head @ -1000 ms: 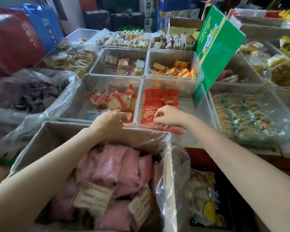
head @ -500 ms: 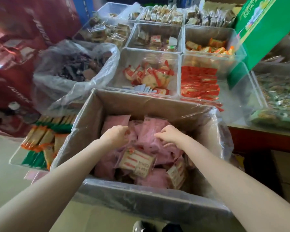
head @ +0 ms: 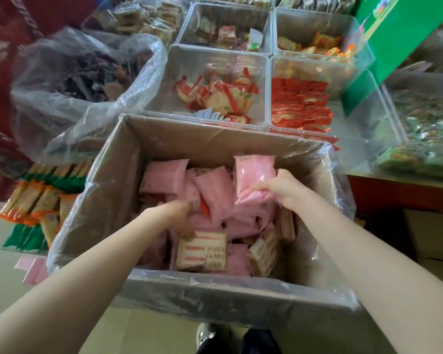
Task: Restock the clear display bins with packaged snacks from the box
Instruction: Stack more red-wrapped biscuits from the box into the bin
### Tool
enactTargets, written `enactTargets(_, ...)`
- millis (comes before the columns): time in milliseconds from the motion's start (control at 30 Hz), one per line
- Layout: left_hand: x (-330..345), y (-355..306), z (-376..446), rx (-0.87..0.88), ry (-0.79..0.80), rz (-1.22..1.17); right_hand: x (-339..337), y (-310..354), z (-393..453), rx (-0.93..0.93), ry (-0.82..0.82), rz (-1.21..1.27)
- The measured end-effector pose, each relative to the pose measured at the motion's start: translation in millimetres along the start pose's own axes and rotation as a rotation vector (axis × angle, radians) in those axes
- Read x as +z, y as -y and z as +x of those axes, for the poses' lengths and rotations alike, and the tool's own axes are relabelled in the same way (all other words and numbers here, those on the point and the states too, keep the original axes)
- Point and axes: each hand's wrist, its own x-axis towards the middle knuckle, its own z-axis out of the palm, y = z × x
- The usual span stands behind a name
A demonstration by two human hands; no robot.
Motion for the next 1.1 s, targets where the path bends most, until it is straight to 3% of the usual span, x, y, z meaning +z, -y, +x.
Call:
enactTargets(100,4.6,-10.4,1.8,0.013,0.045,0.106,-8.0,-11.4,8.7,0.101,-0.041,0.013)
enactTargets(300,14.0,-22.3,4.6,0.103,0.169,0.122,26.2,-33.6,10.8,0.238,0.121,0.068)
enactTargets(467,11.7,-34.7,1.0,0.158,0.240,0.156,31.4,-20.9,8.2,0.091,0.078,-0.036)
enactTargets(600,4.6,-38.9,-1.3,0.215,0.303,0.256,11.8,7.2,3.9,0.022,0.126,0.017)
enactTargets(700,9.8,-34.5,-1.2,0.235,0.345,0.262,-3.0,19.8,-4.5,-0.050,0.127,-0.240)
enactTargets(867,4.2,-25.6,-8.1,0.155,0.335,0.000,-12.7,41.3,-17.5,-0.121,0.139,-1.007)
enactTargets(967,4.1,-13.2,-2.8,0.090,0.209,-0.245,-10.1,41.5,-21.8,-0.113,0.188,-1.200)
enactTargets(1100,0.4,-7.2,14.5,-0.031,-0.218,-0.517,-3.9,35.4,-21.1,-0.126,0.195,-1.260)
